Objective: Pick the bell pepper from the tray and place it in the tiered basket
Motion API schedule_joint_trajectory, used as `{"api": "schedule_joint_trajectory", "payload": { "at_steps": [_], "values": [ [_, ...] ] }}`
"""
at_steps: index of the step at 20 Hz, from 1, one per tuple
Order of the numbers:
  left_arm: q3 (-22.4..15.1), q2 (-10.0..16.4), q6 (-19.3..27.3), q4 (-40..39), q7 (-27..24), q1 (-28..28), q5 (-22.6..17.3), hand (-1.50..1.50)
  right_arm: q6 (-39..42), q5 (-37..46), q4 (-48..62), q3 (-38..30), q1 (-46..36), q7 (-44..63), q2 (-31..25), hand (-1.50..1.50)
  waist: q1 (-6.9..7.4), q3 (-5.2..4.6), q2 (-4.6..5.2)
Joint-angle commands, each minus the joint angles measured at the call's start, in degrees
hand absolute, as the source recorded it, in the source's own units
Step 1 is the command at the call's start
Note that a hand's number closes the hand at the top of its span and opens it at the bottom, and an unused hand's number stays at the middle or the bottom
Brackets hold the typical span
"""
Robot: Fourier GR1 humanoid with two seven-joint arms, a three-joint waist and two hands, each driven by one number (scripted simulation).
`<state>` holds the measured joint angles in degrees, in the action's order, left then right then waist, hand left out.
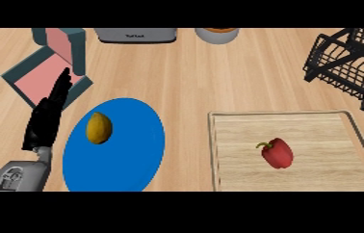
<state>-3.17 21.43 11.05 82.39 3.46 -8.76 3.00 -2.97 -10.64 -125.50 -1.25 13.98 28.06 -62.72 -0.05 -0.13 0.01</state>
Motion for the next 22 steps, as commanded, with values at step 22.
{"api": "schedule_joint_trajectory", "payload": {
  "at_steps": [22],
  "values": [
    [2.9, -4.0, -2.1, -1.2, 0.4, -1.1, 4.4, 0.00, 10.4, 23.6, -1.0, 22.4, -12.3, 27.9, 17.1, -1.50, -0.39, 0.13, -0.11]
  ]
}}
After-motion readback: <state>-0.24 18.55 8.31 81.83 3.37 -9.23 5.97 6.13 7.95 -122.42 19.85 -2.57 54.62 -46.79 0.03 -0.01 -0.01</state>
